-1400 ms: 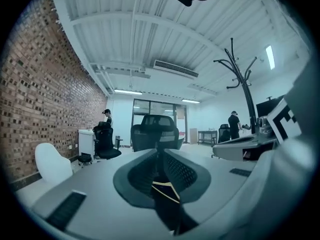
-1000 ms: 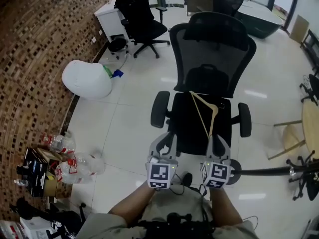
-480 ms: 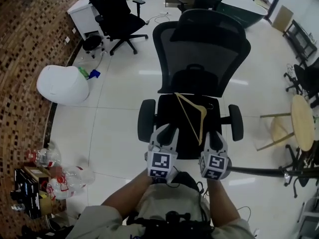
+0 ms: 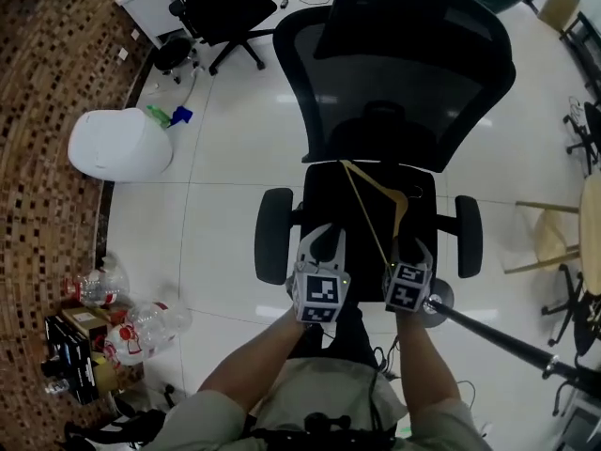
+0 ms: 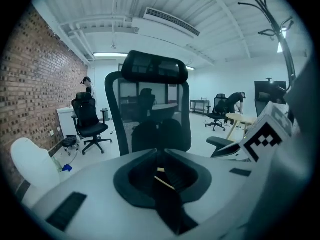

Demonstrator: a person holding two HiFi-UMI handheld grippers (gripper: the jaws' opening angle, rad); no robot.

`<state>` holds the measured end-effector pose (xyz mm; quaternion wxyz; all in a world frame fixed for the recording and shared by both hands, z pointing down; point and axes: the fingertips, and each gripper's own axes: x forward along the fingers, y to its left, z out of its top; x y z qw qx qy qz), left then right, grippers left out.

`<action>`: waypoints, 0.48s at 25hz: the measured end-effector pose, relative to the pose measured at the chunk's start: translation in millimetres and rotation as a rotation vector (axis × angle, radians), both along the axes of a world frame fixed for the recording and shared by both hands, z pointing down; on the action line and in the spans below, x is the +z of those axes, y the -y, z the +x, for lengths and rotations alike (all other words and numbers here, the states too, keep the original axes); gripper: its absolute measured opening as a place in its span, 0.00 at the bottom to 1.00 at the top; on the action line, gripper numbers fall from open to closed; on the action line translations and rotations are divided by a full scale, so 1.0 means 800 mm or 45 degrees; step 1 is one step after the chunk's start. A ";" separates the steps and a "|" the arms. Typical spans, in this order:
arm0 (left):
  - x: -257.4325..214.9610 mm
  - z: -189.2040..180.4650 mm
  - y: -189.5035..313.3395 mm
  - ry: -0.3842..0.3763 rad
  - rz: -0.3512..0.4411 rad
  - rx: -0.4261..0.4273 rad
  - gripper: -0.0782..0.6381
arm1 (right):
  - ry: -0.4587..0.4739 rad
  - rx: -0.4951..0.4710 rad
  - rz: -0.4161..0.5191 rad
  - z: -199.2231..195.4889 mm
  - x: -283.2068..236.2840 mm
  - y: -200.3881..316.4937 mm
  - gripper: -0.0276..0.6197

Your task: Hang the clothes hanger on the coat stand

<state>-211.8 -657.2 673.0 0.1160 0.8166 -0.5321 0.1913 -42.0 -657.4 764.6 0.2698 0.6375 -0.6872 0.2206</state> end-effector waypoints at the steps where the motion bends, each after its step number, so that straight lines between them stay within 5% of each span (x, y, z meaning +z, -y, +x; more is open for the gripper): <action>1: 0.020 0.012 0.027 -0.001 -0.016 -0.012 0.19 | 0.009 0.004 -0.043 0.014 0.029 0.029 0.25; 5: 0.089 0.063 0.130 -0.012 -0.057 -0.051 0.19 | 0.035 0.013 -0.178 0.071 0.143 0.148 0.25; 12: 0.197 0.039 0.191 0.014 -0.218 -0.072 0.19 | -0.078 0.059 -0.454 0.074 0.297 0.228 0.25</action>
